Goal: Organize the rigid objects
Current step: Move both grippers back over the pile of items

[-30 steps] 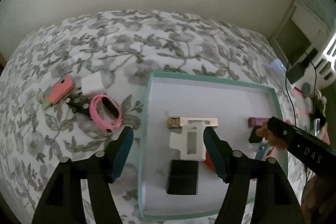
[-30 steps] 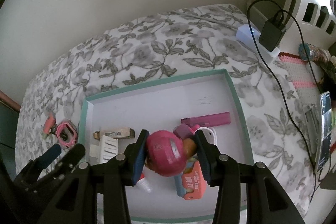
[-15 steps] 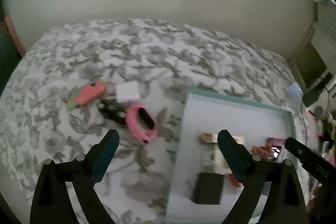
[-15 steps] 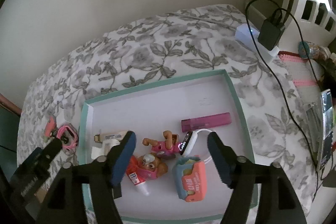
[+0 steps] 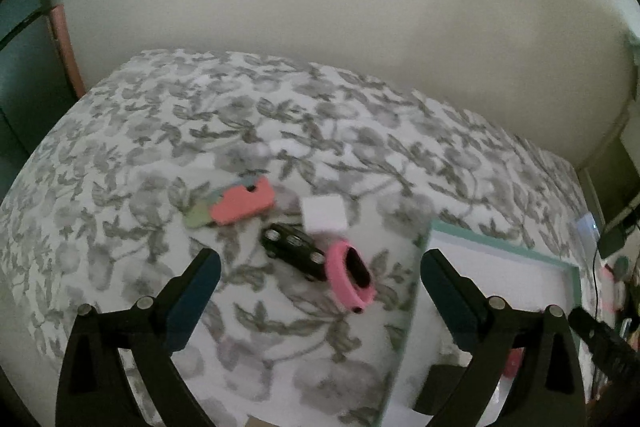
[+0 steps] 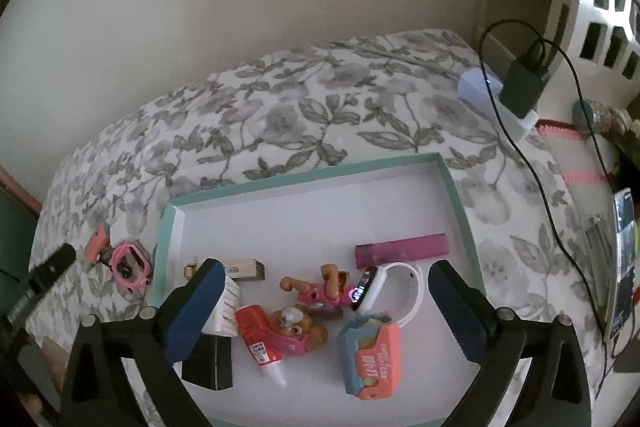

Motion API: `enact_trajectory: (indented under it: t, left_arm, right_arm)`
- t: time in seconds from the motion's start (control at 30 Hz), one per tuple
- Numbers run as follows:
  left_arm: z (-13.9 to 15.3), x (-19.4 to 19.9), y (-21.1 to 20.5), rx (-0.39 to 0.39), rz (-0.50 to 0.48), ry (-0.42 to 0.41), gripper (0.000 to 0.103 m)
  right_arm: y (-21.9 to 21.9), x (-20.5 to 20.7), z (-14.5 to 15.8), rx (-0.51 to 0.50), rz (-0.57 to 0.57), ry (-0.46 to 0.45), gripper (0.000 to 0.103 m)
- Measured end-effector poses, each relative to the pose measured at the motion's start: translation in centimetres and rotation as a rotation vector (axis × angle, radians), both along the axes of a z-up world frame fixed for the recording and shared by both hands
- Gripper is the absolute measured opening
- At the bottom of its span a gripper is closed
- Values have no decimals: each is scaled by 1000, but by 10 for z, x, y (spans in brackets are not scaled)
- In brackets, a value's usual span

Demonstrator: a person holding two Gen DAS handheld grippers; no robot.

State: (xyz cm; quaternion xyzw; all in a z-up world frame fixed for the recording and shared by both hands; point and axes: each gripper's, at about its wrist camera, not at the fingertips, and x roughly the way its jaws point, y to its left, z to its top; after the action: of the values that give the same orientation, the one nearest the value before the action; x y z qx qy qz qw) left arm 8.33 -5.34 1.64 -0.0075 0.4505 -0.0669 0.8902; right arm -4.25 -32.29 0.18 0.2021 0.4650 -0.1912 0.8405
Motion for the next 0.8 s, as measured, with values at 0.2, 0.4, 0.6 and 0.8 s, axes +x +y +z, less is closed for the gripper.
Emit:
enact_trajectory:
  t: [0.2,0.4,0.6,0.8]
  left_arm:
    - [7,8,32,1,57,-42,100]
    - [10,17,77,-20,153,-48,100]
    - [4,27,110,-54,212,-12,100]
    - [-15,45,117,-84,200,87,100]
  right_arm:
    - [22,12,-3,36,63,-25,103]
    - [58,29,2,63,150,-76,103]
    - [91,47,5,95,228,-105,103]
    - [124,73,1,122,323,-104,98]
